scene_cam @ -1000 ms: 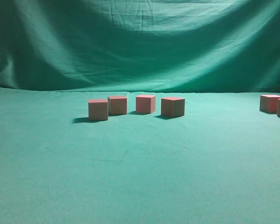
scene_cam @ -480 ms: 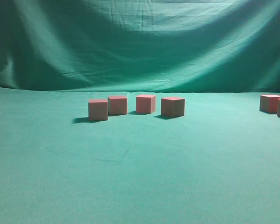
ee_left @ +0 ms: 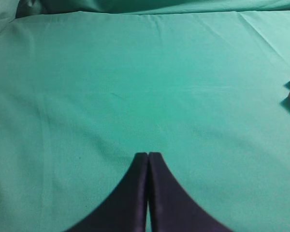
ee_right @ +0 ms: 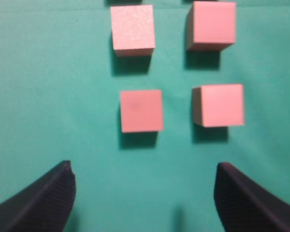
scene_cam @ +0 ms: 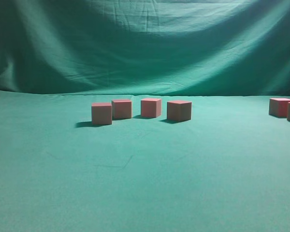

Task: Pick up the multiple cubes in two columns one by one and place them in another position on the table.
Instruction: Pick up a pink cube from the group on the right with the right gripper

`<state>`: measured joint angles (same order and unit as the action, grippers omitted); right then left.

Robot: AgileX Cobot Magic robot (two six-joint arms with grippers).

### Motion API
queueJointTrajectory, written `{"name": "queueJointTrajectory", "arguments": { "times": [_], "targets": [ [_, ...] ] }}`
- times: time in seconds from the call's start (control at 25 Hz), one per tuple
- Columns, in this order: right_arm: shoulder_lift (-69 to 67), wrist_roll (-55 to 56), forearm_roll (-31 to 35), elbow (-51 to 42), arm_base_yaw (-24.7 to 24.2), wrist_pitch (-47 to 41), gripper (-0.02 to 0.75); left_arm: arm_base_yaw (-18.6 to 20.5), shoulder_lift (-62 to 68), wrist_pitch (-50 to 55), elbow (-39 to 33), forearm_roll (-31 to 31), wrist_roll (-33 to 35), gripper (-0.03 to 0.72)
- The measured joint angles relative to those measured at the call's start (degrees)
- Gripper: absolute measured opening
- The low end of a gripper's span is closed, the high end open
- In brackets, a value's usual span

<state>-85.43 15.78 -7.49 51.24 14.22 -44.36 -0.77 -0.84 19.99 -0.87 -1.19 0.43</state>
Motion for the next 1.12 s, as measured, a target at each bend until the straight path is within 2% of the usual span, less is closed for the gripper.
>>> {"name": "queueJointTrajectory", "arguments": {
  "times": [0.4, 0.76, 0.8, 0.88, 0.92, 1.0, 1.12],
  "targets": [
    [-9.42, -0.05, -1.69, 0.00, -0.27, 8.56, 0.568, 0.00, 0.00, 0.00, 0.00, 0.00, 0.00, 0.000],
    [-13.04, -0.79, -2.17, 0.10, -0.26, 12.91, 0.568, 0.00, 0.00, 0.00, 0.00, 0.00, 0.00, 0.000],
    [-13.29, -0.89, -2.17, 0.10, -0.26, 13.14, 0.524, 0.00, 0.00, 0.00, 0.00, 0.00, 0.00, 0.000],
    [-14.08, -1.02, -2.20, 0.10, -0.26, 13.62, 0.519, 0.00, 0.00, 0.00, 0.00, 0.00, 0.00, 0.000],
    [-14.16, -1.05, -2.20, 0.22, -0.26, 13.87, 0.477, 0.00, 0.00, 0.00, 0.00, 0.00, 0.00, 0.000],
    [-14.45, -1.15, -2.20, 0.44, -0.26, 14.15, 0.469, 0.00, 0.00, 0.00, 0.00, 0.00, 0.00, 0.000],
    [-14.62, -1.15, -2.20, 0.55, -0.26, 14.18, 0.359, 0.00, 0.00, 0.00, 0.00, 0.00, 0.00, 0.000]
  ]
}}
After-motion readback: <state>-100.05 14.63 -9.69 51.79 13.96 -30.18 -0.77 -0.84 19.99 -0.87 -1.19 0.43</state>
